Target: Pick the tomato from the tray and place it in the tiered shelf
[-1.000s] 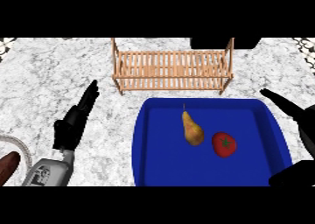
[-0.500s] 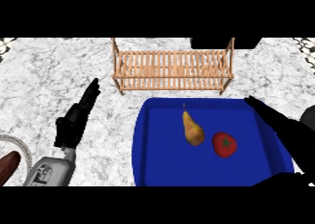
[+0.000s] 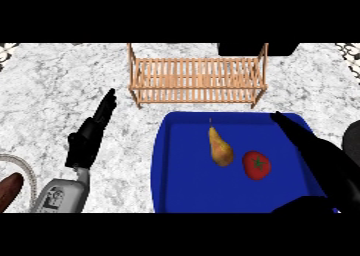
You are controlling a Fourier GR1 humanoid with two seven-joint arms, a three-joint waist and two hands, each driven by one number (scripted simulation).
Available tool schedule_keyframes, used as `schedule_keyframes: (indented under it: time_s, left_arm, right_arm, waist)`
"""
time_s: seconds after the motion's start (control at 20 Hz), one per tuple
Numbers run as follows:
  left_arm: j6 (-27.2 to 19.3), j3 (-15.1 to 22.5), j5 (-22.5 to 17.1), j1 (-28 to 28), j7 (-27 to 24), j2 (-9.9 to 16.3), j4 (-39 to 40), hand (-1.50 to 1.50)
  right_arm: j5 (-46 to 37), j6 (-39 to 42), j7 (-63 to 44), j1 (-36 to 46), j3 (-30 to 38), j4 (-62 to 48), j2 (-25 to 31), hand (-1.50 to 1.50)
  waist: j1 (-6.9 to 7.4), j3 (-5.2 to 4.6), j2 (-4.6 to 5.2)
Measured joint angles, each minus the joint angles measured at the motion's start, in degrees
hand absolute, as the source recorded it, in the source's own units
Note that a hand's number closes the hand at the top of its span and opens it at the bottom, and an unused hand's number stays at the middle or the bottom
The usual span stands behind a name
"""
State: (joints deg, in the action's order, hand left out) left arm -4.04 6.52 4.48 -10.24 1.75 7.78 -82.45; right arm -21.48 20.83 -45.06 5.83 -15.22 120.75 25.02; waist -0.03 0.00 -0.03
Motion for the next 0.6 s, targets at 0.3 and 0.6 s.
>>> schedule_keyframes:
  time_s: [0.3, 0.6]
  left_arm:
    - [2.12, -1.39, 0.11, 1.66, 0.18, 0.42, -2.05, 0.00]
    - [2.61, -2.36, 0.97, 0.29, 1.35, -0.55, -2.03, 0.00]
  right_arm:
    - [-3.68, 2.34, 0.20, -1.27, 0.32, -0.41, -3.38, -1.50]
    - [-7.77, 3.39, 2.27, -1.21, 0.68, -3.65, -6.45, -1.50]
  waist:
    - [0.04, 0.00, -0.01]
    - [0.03, 0.00, 0.00]
